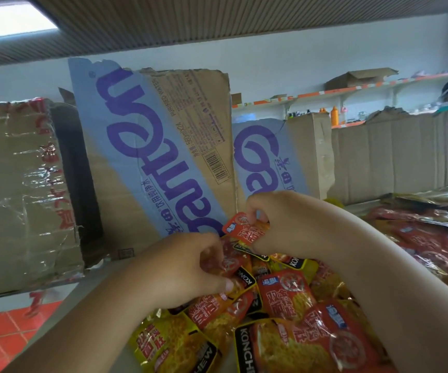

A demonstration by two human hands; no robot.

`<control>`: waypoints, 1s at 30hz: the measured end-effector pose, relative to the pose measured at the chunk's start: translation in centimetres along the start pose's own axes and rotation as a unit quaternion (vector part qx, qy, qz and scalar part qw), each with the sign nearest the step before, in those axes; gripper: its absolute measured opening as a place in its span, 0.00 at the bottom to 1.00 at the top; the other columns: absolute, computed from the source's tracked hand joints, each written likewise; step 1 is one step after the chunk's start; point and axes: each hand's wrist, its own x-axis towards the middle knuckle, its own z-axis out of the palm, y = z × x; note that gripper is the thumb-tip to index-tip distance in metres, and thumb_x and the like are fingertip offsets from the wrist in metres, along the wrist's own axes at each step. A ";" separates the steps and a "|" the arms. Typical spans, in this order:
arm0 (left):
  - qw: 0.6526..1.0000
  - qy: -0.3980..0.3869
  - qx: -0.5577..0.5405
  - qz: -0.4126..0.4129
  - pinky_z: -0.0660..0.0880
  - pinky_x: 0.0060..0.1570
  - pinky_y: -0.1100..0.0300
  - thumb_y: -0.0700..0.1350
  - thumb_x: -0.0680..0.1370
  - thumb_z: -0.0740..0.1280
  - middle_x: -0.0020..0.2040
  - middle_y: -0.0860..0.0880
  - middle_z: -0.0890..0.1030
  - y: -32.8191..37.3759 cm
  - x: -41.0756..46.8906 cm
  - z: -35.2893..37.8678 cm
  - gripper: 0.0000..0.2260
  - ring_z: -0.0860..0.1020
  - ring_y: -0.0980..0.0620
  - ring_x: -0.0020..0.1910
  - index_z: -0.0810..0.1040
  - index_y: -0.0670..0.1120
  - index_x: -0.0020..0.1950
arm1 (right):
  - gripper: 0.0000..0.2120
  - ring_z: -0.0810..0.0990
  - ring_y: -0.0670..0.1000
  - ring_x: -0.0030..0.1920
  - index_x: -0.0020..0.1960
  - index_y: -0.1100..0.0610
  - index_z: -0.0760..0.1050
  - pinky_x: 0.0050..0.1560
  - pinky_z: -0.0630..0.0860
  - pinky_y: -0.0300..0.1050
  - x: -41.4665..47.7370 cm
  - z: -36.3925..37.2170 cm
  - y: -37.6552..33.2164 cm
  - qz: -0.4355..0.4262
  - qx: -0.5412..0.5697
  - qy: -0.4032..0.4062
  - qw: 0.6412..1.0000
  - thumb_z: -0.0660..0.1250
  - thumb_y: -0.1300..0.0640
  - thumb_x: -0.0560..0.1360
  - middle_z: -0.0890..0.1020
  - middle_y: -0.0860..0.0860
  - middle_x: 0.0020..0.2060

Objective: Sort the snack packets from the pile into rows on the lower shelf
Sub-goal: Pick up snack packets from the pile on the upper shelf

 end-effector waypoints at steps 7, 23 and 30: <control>0.999 -0.042 -0.011 -0.009 0.79 0.57 0.55 0.69 0.61 0.77 0.56 0.67 0.78 -0.3 -0.5 -0.7 0.23 0.78 0.64 0.55 0.75 0.72 0.53 | 0.18 0.77 0.46 0.49 0.53 0.41 0.71 0.41 0.76 0.40 0.0 -0.1 -0.1 -0.012 0.034 0.058 0.998 0.77 0.47 0.70 0.77 0.41 0.53; 0.893 0.427 0.088 0.111 0.69 0.59 0.57 0.60 0.70 0.74 0.62 0.68 0.74 2.2 -4.5 -4.7 0.15 0.67 0.67 0.60 0.77 0.58 0.52 | 0.10 0.75 0.39 0.43 0.38 0.49 0.74 0.40 0.67 0.27 -1.2 -2.8 -1.4 -0.129 0.143 0.363 0.912 0.74 0.46 0.68 0.77 0.42 0.41; 0.871 0.468 0.112 0.095 0.78 0.57 0.51 0.61 0.70 0.74 0.65 0.60 0.78 3.0 -8.7 -5.9 0.16 0.77 0.53 0.62 0.76 0.56 0.51 | 0.08 0.74 0.36 0.47 0.39 0.46 0.74 0.41 0.65 0.26 -2.7 -4.3 -3.4 -0.163 0.158 0.362 0.904 0.73 0.46 0.68 0.79 0.45 0.48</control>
